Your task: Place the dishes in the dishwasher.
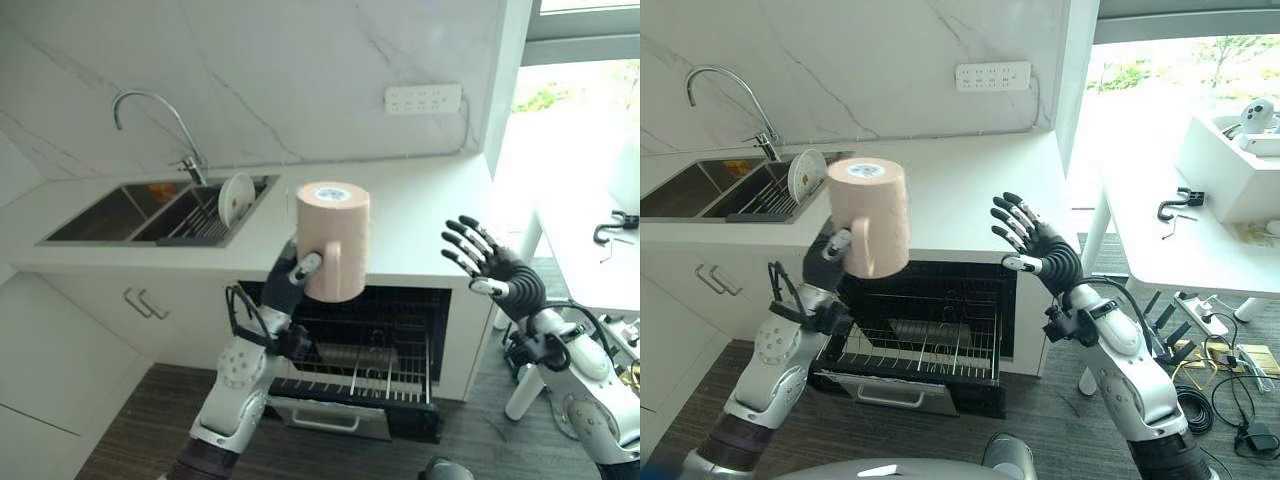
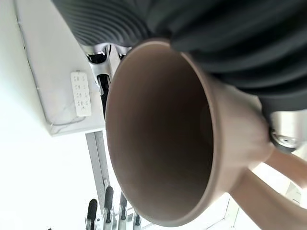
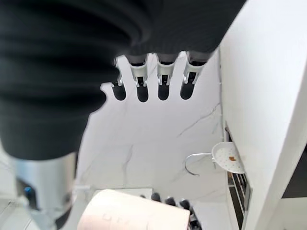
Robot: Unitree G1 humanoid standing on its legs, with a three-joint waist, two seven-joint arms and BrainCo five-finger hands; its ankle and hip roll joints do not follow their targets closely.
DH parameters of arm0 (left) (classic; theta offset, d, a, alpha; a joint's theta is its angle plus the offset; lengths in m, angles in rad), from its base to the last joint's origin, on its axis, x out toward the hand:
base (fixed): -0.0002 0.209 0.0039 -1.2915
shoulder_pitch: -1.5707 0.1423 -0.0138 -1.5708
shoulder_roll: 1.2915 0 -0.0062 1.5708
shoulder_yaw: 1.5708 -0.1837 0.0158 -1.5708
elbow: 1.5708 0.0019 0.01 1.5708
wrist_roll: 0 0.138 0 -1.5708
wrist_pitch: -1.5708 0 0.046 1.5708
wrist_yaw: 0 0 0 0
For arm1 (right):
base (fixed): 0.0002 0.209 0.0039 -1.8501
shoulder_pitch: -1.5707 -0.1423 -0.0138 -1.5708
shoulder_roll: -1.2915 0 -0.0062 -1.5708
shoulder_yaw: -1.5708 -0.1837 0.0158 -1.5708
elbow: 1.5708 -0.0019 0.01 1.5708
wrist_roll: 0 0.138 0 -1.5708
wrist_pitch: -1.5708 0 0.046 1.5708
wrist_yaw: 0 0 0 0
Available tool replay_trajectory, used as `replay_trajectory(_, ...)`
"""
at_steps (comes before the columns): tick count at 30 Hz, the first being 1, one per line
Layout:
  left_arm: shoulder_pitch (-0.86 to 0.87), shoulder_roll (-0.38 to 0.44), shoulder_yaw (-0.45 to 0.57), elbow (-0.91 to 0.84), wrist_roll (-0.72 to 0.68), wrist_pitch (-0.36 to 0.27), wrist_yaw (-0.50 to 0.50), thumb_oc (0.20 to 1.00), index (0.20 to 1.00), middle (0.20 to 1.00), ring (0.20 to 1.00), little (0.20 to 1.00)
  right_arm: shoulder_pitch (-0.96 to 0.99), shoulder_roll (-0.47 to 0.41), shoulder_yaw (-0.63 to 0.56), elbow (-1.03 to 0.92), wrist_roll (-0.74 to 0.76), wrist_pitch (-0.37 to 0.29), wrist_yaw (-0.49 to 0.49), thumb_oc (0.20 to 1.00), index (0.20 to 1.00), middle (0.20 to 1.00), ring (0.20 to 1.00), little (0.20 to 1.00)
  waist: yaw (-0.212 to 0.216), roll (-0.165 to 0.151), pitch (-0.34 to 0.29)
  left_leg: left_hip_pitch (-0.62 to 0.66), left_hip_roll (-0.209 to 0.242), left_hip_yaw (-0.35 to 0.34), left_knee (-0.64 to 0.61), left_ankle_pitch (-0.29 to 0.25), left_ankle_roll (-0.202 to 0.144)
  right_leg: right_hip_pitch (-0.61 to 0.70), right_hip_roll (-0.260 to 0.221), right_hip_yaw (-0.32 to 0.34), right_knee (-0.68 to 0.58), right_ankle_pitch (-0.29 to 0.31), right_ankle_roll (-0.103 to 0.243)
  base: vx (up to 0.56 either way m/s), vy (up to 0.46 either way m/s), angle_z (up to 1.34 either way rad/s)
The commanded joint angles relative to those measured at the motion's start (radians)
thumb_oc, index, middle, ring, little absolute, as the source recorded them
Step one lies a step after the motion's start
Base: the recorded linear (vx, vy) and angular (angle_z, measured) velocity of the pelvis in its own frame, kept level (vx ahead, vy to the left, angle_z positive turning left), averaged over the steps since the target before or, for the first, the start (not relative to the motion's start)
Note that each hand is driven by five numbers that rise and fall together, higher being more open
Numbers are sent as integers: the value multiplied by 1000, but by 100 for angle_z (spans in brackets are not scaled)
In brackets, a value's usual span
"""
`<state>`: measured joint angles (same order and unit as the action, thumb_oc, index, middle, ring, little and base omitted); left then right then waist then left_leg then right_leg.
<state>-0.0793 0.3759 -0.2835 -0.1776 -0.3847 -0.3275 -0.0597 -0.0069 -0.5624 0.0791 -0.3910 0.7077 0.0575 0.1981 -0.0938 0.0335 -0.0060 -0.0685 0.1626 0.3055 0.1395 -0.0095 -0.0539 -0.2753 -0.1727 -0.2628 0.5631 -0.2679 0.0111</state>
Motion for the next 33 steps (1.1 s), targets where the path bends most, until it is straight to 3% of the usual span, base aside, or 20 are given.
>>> replay_trajectory(1,-86,44,25,-25,88,-78,95,200,200,200,200,200,-116,34,-37,-61,-19,-29,-14,1000,1000,1000,1000,1000,-2,-64,33,3,-33,15,161,-224,29,158,26,24,-263,120,112,0,0,0)
replay_trajectory(2,-94,42,17,-10,117,-108,121,200,200,200,200,200,-120,33,-36,-57,-22,-27,-14,1000,1000,1000,1000,1000,0,-65,33,4,-35,13,161,-226,31,160,27,24,-263,120,113,0,0,0)
replay_trajectory(7,-99,40,-10,1,185,-107,122,200,200,200,200,200,-150,38,-24,-34,-48,-37,-52,1000,1000,1000,1000,1000,8,-73,33,3,-34,11,161,-229,31,162,27,23,-263,118,112,0,0,0)
replay_trajectory(8,-110,45,-39,6,291,-119,227,200,200,200,200,200,-174,34,-12,-35,-90,-58,-92,1000,1000,1000,1000,1000,6,-75,34,6,-35,11,161,-231,32,164,28,24,-263,117,113,0,0,0)
replay_trajectory(14,-170,42,-87,49,523,-147,514,200,200,200,200,200,-253,66,53,-60,-164,-63,-166,1000,1000,1000,1000,1000,7,-78,32,7,-37,11,161,-234,32,166,30,31,-263,114,113,-11,0,-1)
replay_trajectory(20,-210,51,-124,59,655,-137,587,200,200,200,200,200,-287,96,99,-52,-123,-28,-195,1000,1000,1000,1000,1000,11,-76,25,3,-37,10,161,-233,32,165,26,25,-263,113,115,-20,3,1)
replay_trajectory(29,-244,57,-175,77,728,-131,641,200,200,200,200,200,-288,134,141,-39,-69,-28,-215,1000,1000,1000,1000,1000,5,-74,25,8,-31,15,161,-231,30,170,26,23,-263,111,117,-13,2,0)
replay_trajectory(33,-260,55,-206,102,776,-148,660,200,200,200,200,200,-295,158,158,-35,106,1,-183,1000,1000,1000,1000,1000,3,-74,24,9,-29,16,161,-230,29,171,28,24,-263,110,116,-20,4,0)
